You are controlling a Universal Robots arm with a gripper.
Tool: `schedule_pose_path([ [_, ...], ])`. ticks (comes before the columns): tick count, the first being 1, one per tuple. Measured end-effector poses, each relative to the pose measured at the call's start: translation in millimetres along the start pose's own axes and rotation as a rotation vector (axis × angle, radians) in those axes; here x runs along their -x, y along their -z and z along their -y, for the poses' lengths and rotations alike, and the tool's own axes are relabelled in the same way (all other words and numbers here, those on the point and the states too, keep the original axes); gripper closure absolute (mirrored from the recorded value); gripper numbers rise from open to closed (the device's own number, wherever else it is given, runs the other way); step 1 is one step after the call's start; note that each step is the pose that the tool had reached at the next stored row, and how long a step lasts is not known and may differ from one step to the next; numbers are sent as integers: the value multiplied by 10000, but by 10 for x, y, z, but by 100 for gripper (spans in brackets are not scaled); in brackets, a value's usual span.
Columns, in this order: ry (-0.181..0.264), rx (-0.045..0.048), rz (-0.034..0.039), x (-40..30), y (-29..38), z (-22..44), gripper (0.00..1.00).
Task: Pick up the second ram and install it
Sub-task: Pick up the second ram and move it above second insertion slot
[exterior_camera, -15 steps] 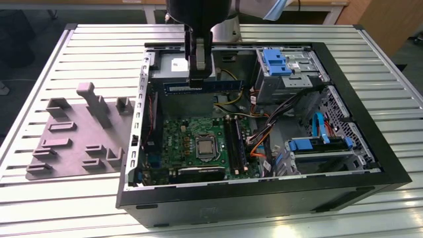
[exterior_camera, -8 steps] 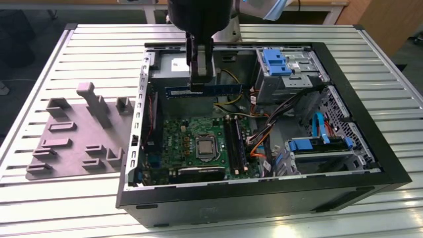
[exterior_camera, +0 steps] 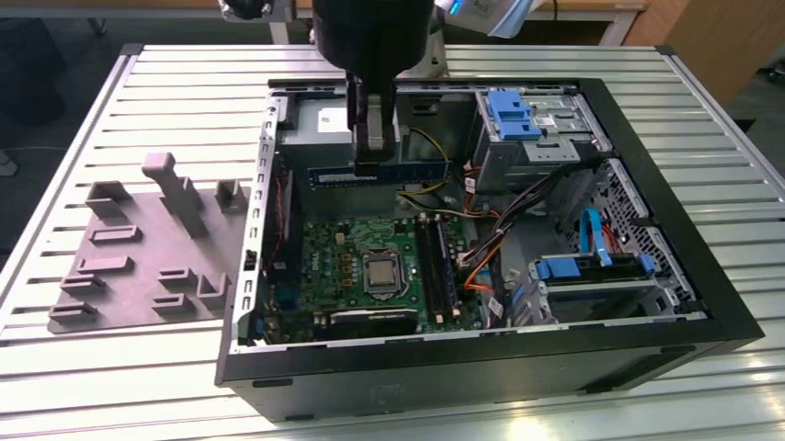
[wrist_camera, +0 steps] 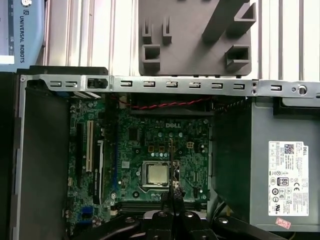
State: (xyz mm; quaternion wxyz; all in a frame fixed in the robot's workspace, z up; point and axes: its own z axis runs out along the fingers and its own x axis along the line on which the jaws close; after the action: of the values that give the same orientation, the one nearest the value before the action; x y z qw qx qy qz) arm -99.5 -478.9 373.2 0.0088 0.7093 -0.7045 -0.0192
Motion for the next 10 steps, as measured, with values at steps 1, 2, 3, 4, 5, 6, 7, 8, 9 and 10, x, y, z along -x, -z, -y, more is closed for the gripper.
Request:
schedule_pose_path([
  [1, 0, 0, 0, 0, -11, 1, 88],
  [2, 0, 0, 0, 0, -21, 2, 88],
  [3, 0, -1, 0, 0, -32, 3, 88],
  [4, 0, 0, 1, -1, -41, 4, 88],
  [5, 0, 0, 0, -1, -50, 5, 88],
  [6, 0, 0, 0, -1, -59, 6, 88],
  [7, 0, 0, 0, -1, -69, 7, 88],
  [8, 0, 0, 0, -1, -79, 9, 88],
  [9, 0, 0, 0, -1, -89, 10, 88],
  [10, 0, 0, -1, -2, -99, 12, 88],
])
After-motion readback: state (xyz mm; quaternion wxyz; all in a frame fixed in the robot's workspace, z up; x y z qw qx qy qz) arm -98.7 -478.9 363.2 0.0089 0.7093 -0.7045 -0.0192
